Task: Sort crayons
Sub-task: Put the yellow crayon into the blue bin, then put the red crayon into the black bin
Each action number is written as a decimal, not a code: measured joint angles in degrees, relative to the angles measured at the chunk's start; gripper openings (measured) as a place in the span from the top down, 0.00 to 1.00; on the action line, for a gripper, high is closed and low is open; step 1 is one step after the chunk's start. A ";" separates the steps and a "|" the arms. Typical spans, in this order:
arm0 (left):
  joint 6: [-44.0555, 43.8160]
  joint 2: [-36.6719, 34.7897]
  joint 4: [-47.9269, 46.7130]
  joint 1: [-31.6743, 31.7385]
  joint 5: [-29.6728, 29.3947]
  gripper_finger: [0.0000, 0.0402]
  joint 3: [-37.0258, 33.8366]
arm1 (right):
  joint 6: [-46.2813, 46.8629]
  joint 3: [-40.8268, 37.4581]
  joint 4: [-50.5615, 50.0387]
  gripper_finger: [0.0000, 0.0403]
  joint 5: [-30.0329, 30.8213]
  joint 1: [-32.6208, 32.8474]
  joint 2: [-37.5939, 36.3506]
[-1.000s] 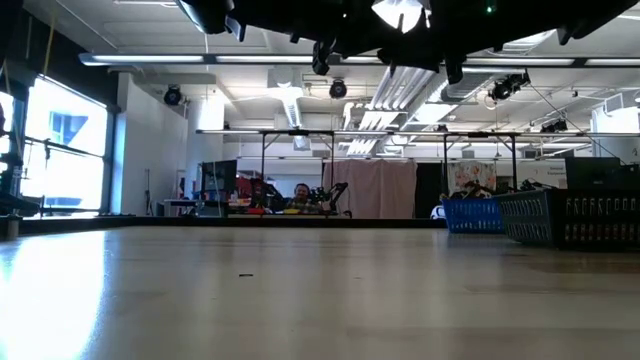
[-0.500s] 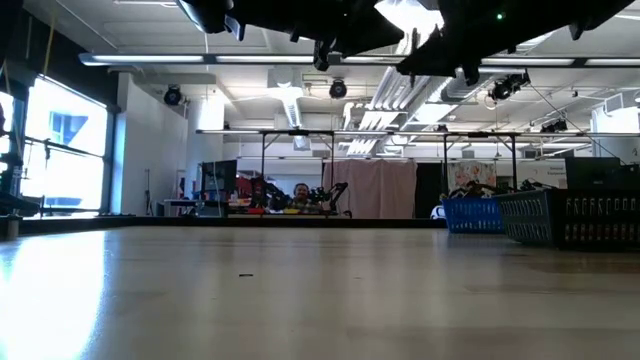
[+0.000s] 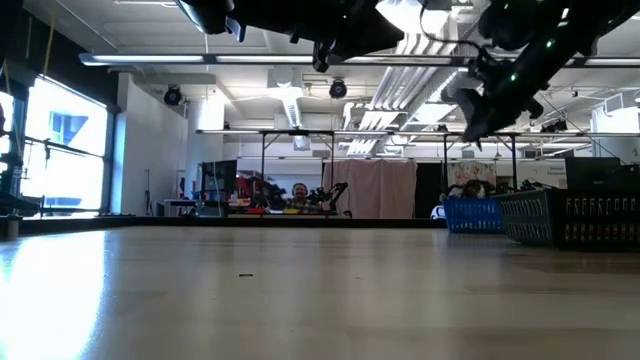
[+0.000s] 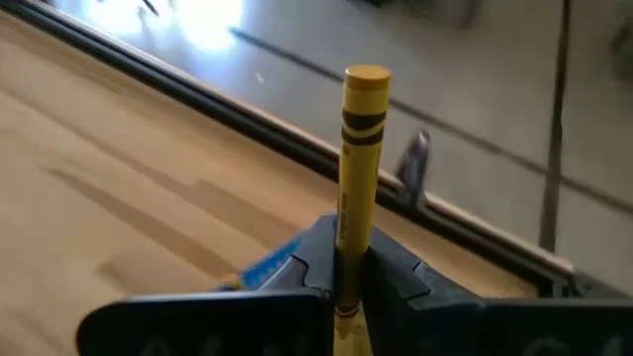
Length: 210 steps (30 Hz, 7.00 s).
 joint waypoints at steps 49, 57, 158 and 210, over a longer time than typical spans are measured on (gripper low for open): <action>-98.30 -10.65 -75.69 -38.87 18.82 0.83 -0.14 | -5.71 -0.02 15.02 0.85 -27.45 24.55 4.25; -105.11 -0.65 -66.18 -44.95 22.76 0.83 -0.02 | -1.69 -0.02 16.19 0.85 -27.38 26.80 6.94; -24.87 5.31 -35.31 -9.10 -14.36 1.00 6.81 | 12.61 0.00 5.61 0.85 -20.99 34.63 -1.39; -9.91 5.33 -7.52 -3.49 3.87 1.00 6.83 | 11.38 -0.04 23.70 0.81 -8.05 36.88 5.32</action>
